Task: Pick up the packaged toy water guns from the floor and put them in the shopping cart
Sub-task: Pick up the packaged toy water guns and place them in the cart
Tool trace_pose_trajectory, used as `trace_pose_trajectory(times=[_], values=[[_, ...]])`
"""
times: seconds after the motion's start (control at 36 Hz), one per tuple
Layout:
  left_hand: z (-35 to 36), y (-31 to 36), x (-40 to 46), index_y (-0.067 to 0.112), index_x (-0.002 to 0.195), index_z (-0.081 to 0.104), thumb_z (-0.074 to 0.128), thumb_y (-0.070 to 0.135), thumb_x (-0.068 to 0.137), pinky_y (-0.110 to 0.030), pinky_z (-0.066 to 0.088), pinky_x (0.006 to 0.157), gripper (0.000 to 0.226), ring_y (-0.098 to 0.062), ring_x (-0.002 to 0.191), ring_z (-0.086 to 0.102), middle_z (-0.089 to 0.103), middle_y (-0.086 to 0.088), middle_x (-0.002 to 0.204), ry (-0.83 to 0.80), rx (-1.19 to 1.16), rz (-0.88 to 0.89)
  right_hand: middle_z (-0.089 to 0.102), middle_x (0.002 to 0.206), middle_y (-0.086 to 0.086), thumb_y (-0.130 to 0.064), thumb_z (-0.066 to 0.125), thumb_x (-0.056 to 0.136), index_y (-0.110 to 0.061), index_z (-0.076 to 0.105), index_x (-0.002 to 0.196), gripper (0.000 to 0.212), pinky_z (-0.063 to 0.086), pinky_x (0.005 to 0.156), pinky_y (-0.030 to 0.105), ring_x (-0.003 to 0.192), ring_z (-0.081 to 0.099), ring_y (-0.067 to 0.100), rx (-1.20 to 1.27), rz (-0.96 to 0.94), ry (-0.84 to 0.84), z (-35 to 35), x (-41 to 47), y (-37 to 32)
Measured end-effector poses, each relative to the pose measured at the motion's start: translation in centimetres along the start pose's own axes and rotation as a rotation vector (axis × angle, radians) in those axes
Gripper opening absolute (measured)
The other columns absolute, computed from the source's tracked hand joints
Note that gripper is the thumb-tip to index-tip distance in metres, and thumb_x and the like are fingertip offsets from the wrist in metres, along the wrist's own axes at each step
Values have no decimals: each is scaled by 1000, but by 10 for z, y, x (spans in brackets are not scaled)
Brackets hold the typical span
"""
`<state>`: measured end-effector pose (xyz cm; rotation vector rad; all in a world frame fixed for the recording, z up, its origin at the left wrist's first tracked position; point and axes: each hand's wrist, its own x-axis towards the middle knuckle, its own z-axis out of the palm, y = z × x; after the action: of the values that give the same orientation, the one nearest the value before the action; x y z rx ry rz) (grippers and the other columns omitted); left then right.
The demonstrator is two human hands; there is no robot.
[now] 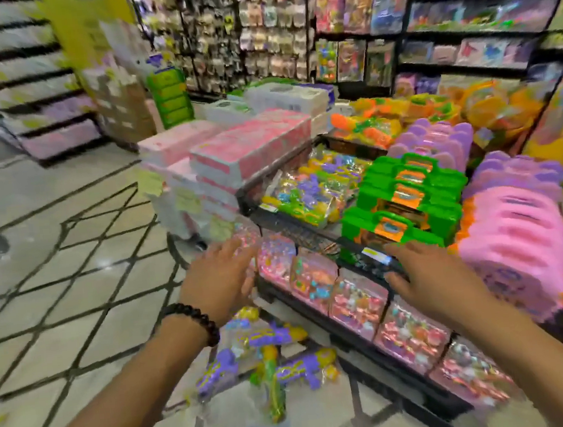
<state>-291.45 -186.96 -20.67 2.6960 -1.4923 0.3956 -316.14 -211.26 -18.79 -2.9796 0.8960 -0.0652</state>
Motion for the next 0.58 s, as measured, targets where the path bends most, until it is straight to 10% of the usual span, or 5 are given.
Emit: trace_pose_trajectory(times=[0.58], values=[[-15, -258, -156, 24, 126, 61, 66, 39, 89, -47, 52, 80, 40, -31, 107, 59, 58, -4, 129, -56, 141, -484, 54, 143, 5, -47, 52, 97, -30, 40, 150, 57, 51, 91, 39, 124, 55, 32, 55, -533, -91, 39, 153, -329]])
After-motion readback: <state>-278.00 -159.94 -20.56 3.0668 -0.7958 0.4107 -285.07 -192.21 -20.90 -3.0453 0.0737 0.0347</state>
